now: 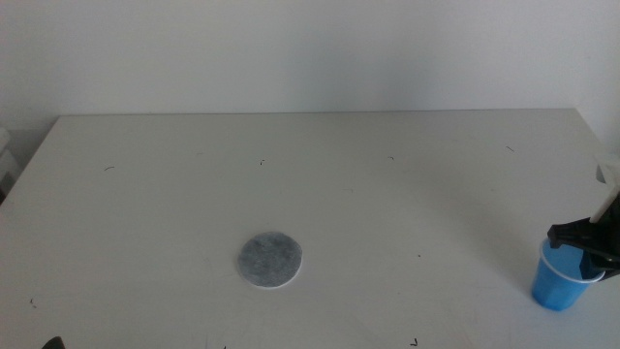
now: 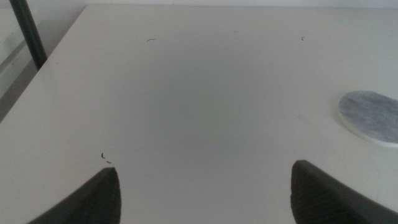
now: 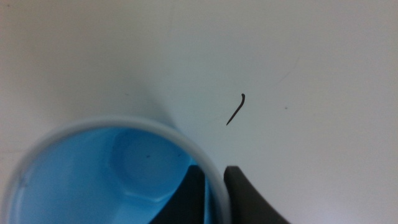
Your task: Place an empty cup on a cup mat.
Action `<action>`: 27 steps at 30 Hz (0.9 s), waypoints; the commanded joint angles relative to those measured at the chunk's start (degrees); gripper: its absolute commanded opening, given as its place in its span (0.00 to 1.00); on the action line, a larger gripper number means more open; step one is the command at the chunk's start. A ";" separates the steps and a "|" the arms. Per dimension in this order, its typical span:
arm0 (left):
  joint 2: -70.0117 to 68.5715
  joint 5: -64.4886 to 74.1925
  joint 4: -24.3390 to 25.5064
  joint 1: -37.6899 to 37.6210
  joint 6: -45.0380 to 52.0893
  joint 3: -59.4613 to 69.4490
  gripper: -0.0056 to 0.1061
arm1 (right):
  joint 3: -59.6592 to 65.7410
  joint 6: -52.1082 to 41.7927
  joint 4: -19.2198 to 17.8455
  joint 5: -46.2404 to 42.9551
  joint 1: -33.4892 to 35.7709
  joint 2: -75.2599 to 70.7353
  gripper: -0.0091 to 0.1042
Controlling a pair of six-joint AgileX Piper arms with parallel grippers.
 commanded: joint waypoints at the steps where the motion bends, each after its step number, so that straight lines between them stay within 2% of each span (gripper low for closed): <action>1: -0.56 -3.78 0.02 0.06 -0.62 -0.34 0.99 | -1.15 -0.12 -0.98 0.03 -0.52 -2.13 0.07; 10: -0.56 -3.78 0.02 0.06 -0.62 -0.34 0.99 | -4.07 2.33 -0.08 3.00 2.43 -5.93 0.07; 19: -0.56 -3.78 0.02 0.06 -0.62 -0.34 0.99 | -16.64 7.72 0.72 6.12 16.27 -4.74 0.07; 27: -0.56 -3.78 0.02 0.06 -0.62 -0.34 0.99 | -33.44 10.74 0.72 11.05 28.74 5.15 0.07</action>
